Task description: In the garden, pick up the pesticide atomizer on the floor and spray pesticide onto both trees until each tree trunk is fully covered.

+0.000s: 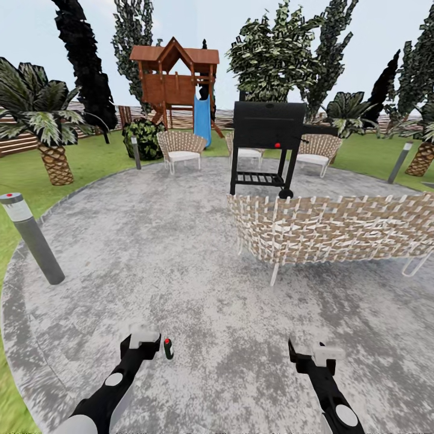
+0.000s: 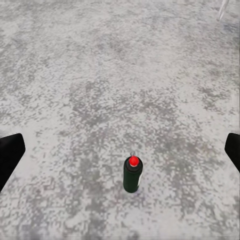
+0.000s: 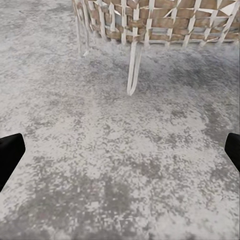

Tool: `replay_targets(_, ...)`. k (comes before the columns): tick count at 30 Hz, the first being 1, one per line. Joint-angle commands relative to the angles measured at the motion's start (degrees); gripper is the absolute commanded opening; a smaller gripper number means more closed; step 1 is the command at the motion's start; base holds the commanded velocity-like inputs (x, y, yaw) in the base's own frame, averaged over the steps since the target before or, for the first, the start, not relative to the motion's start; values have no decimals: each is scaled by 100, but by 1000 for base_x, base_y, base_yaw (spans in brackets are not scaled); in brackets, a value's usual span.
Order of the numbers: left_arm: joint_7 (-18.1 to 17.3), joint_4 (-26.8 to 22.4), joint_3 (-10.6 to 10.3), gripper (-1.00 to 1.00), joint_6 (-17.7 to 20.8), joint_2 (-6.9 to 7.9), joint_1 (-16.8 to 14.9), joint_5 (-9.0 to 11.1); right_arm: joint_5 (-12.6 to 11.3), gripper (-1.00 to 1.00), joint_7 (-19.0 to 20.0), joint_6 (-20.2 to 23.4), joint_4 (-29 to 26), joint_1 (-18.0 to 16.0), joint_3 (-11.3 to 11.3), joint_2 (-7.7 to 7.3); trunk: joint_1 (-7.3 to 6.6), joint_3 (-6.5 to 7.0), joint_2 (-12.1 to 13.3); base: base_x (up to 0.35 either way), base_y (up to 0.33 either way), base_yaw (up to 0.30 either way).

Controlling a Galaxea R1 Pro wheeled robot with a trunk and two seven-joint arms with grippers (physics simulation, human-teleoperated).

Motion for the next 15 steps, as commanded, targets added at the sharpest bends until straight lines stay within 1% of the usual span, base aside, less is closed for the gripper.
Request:
replay_targets(1,0,1,0,100,-1,-1,0,0,0,100,0,0,0,0,-1,0,23,-28,-42,0,0,0)
replay_targets(15,1,1,-1,100,-8,2,0,0,0,100,-6,0,0,0,-1,0,330,-408,-603,0,0,-2)
